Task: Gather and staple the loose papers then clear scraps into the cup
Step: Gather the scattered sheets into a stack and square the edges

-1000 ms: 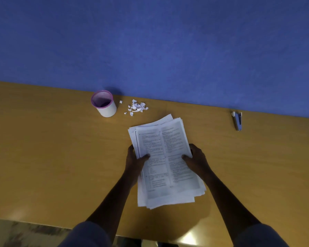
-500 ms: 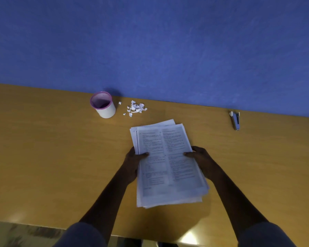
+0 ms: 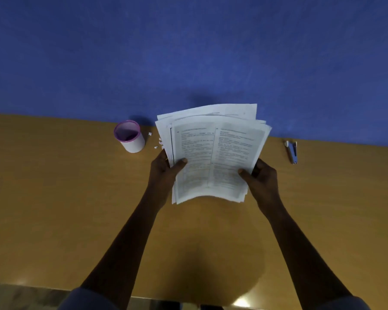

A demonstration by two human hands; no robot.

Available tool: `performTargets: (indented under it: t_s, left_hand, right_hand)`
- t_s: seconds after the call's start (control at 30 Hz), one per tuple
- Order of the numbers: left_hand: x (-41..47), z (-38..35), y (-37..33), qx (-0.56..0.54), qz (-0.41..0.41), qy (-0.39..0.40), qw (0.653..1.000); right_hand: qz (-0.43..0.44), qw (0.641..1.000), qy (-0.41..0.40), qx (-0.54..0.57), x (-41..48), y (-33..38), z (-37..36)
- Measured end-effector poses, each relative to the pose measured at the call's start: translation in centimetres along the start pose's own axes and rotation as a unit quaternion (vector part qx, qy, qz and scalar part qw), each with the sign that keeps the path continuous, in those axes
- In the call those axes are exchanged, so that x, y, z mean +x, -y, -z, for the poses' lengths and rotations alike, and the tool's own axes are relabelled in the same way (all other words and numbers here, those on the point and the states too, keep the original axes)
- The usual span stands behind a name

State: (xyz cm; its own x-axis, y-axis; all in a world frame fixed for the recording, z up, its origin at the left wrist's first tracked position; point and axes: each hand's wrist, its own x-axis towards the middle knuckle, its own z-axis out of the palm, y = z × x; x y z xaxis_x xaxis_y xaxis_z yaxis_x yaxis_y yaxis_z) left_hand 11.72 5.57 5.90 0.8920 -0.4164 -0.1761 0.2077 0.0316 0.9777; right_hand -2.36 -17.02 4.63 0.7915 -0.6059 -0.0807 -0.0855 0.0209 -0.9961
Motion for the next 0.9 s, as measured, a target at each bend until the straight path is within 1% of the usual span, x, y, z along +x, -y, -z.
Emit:
performTargets:
  t_s: [0.1,0.23,0.33,0.4,0.5,0.63,0.73,0.8,0.9]
  left_hand:
    - [-0.1,-0.1,-0.6,0.023,-0.011,0.005,1.000]
    - [-0.3,-0.2,-1.5,0.049,-0.040,0.007,0.998]
    - [-0.4,-0.2,-2.9,0.051,-0.086,0.031,0.995]
    - [-0.5,-0.2,-3.8,0.031,-0.097,0.045,0.994]
    - [-0.2,-0.5,-4.3,0.004,-0.093,0.061,0.994]
    - [-0.2,-1.8,-3.4,0.007,-0.053,0.070,0.996]
    - [-0.3,-2.7,-2.3,0.038,-0.032,0.029,0.998]
    - [-0.2,-2.9,-1.9,0.042,-0.020,0.005,0.999]
    - [-0.3,-2.6,-1.6,0.047,-0.028,0.010,0.998]
  right_hand:
    - [0.005,1.000,-0.013,-0.003,-0.3,0.1,-0.2]
    - [0.018,0.998,-0.029,-0.050,-0.9,0.0,-0.2]
    - [0.055,0.997,-0.027,-0.053,-1.0,1.1,0.0]
    - [0.082,0.996,-0.027,-0.036,-0.8,1.8,0.2]
    - [0.106,0.994,-0.021,0.004,-0.4,2.1,0.3]
    - [0.087,0.996,-0.016,0.022,-0.4,1.8,-1.1]
    - [0.077,0.996,-0.038,0.000,-0.6,1.3,-1.9]
    - [0.062,0.997,-0.053,0.007,-0.5,1.2,-2.1]
    - [0.050,0.996,-0.063,0.026,-0.4,1.3,-2.0]
